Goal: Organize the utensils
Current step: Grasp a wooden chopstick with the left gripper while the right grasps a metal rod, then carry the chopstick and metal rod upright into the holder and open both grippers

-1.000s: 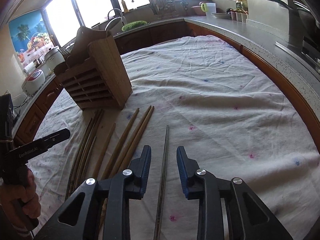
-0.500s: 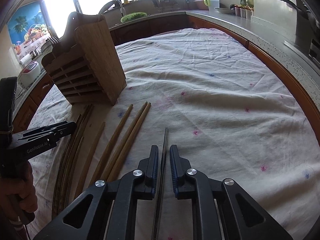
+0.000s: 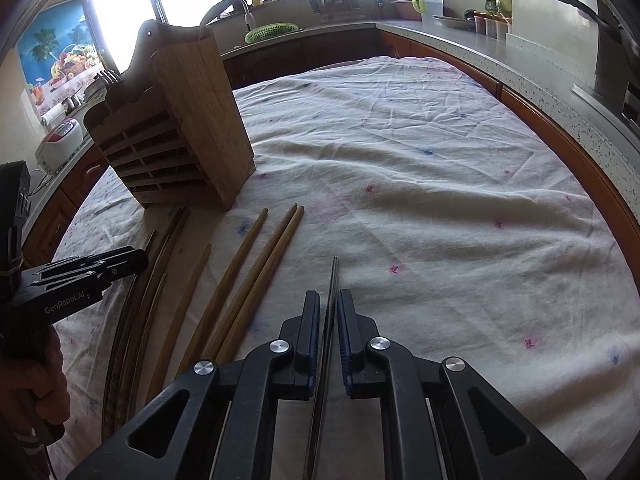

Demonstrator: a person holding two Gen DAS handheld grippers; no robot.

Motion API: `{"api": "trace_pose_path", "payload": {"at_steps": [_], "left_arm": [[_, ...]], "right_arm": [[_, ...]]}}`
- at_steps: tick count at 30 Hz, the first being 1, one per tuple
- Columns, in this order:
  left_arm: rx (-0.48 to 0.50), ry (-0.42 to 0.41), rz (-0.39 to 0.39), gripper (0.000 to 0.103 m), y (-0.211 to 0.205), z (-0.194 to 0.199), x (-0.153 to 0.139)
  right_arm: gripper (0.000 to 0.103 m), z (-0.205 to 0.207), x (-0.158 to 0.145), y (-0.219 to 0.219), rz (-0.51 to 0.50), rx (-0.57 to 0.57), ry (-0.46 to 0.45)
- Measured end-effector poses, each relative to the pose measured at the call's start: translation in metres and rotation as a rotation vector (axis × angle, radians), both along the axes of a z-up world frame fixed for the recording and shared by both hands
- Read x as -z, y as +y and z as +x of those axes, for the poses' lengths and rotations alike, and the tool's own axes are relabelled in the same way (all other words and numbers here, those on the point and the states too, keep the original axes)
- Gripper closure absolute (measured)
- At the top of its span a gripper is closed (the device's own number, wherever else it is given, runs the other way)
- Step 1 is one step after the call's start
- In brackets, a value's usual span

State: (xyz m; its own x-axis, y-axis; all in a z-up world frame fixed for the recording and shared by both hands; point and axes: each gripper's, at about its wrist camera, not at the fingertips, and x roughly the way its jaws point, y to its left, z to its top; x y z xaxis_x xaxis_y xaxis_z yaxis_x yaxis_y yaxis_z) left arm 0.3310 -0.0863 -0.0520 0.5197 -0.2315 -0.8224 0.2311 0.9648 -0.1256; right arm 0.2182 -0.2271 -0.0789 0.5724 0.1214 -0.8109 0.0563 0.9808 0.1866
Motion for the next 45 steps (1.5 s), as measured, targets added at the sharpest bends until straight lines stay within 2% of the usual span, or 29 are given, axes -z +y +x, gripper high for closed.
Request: {"api": "trace_pose_path", "payload": {"at_steps": [3,5,6,7,10,15,22,27,36,45], "left_arm": [[0.008,-0.014,0.042,0.082,-0.009,0.004,0.000],[0.024,-0.033,0.080,0.086,-0.016,0.003,0.000],[0.035,-0.041,0.085,0.091,-0.019,0.003,0.001],[0.042,-0.042,0.083,0.096,-0.022,0.003,0.002],[0.044,-0.027,0.064,0.099,-0.021,0.003,0.003],[0.037,-0.026,-0.014,0.100,-0.007,-0.015,-0.006],[0.021,-0.129,-0.166,0.100,0.022,-0.062,-0.053],[0.009,-0.214,-0.237,0.100,0.053,-0.101,-0.093],[-0.020,-0.301,-0.289,0.100,0.101,-0.145,-0.138],[-0.027,-0.347,-0.310,0.100,0.112,-0.154,-0.156]], "right_arm": [[0.094,0.002,0.000,0.002,-0.009,-0.006,-0.002],[0.093,0.003,0.000,0.003,-0.016,-0.009,-0.006],[0.093,0.004,0.000,0.004,-0.021,-0.011,-0.009],[0.093,0.005,0.001,0.006,-0.028,-0.012,-0.012],[0.097,0.006,0.000,0.008,-0.051,-0.012,-0.009],[0.099,-0.001,-0.006,0.005,0.018,-0.008,-0.011],[0.099,-0.030,-0.055,0.010,0.078,-0.035,-0.128],[0.099,-0.045,-0.100,0.014,0.100,-0.058,-0.236],[0.099,-0.059,-0.158,0.020,0.124,-0.089,-0.377],[0.099,-0.056,-0.178,0.025,0.126,-0.088,-0.430]]}}
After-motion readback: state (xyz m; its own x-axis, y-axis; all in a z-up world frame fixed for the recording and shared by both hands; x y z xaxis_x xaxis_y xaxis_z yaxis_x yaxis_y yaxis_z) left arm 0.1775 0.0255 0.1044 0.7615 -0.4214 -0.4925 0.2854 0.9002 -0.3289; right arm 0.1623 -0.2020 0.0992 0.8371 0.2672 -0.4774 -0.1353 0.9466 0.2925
